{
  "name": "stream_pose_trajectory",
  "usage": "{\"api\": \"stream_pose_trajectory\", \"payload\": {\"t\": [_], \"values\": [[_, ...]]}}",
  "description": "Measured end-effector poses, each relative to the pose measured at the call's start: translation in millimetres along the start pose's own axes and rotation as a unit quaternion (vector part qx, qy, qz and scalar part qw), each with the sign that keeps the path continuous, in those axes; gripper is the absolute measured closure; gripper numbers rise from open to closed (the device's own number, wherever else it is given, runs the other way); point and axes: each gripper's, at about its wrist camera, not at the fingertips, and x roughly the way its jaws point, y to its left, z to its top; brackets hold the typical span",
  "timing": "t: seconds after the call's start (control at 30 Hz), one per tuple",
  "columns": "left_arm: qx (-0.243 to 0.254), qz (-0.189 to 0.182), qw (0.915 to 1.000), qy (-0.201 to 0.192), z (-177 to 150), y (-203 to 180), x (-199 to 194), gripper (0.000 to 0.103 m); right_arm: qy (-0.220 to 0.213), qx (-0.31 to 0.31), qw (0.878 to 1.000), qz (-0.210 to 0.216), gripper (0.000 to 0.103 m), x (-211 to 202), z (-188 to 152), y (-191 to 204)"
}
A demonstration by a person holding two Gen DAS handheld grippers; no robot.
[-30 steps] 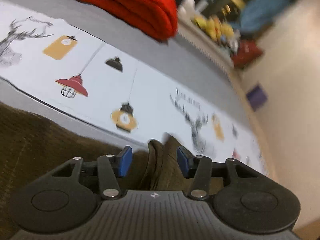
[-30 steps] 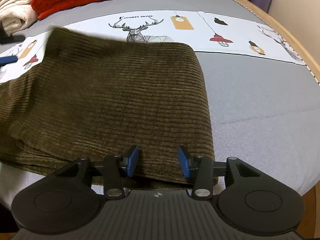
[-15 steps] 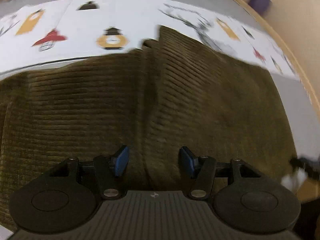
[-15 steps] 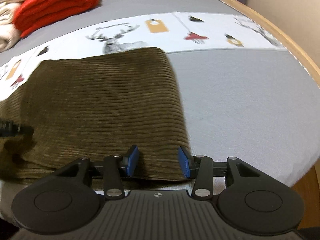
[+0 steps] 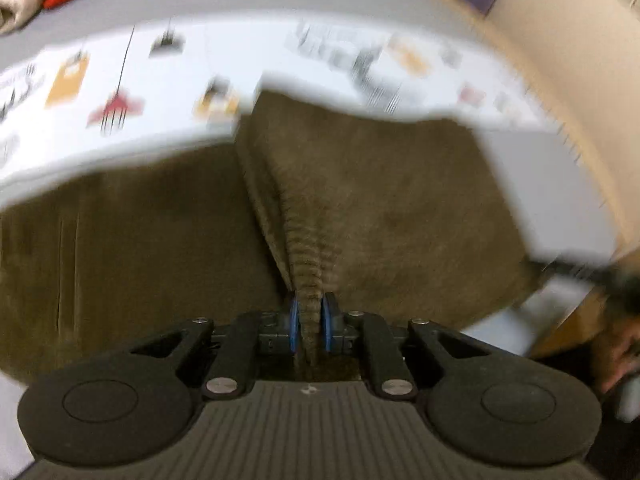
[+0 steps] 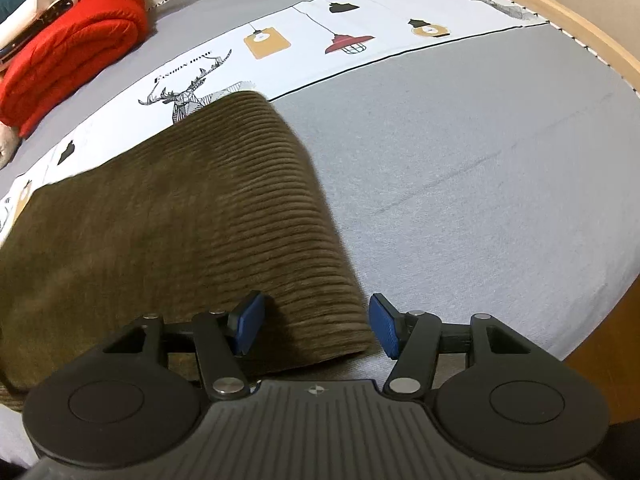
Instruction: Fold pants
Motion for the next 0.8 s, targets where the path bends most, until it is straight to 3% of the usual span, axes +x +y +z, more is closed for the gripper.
{"api": "stream_pose_trajectory", "payload": {"t": [0.03,0.07,0.1,0.17,0.23,0.3,0.37,0.43,0.47,0.5,0.8], "values": [[0.001,0.024,0.9995,0.02,-9.5,5.4,14.4,0.084,0.003,0.002,1.0,0.001,0.043,0.8,-0.2,-1.2],[-0.006,0.049,0.9984,0.026,-15.0,11.3,20.3,0.076,0.007,0.006,1.0,0.003,0.043,2.1,-0.2,-2.3],[-0.019,0.071,0.997,0.023,-13.6,15.3,21.0,0.074,0.013,0.012,1.0,0.008,0.042,3.9,-0.1,-3.9],[-0.031,0.05,0.9976,-0.037,-7.3,18.1,4.4,0.066,0.022,0.02,0.999,0.011,0.041,7.7,-1.0,-4.7],[-0.031,0.009,0.9951,-0.094,-3.7,16.6,-12.8,0.066,0.027,0.023,0.999,0.011,0.039,11.4,-1.2,-4.1],[-0.007,-0.03,0.993,-0.114,-5.1,6.6,-18.4,0.066,0.03,0.022,0.999,0.011,0.037,14.5,-1.0,-2.1],[0.033,-0.035,0.9942,-0.096,-8.4,-8.8,-10.4,0.066,0.033,0.023,0.999,0.011,0.037,17.6,-0.2,-1.7],[0.083,0.007,0.9963,-0.021,-15.7,-22.7,18.5,0.065,0.036,0.03,0.999,0.012,0.036,20.8,0.0,-2.3],[0.098,0.028,0.9947,0.014,-20.9,-24.2,34.0,0.056,0.037,0.033,0.999,0.012,0.035,21.7,0.2,-2.7],[0.096,0.034,0.9946,0.017,-24.5,-22.7,38.9,0.05,0.037,0.035,0.999,0.012,0.035,22.4,0.3,-2.7],[0.037,0.026,0.9975,-0.055,-6.7,-10.5,8.9,0.05,0.035,0.032,0.999,0.011,0.035,24.2,1.6,-1.6]]}}
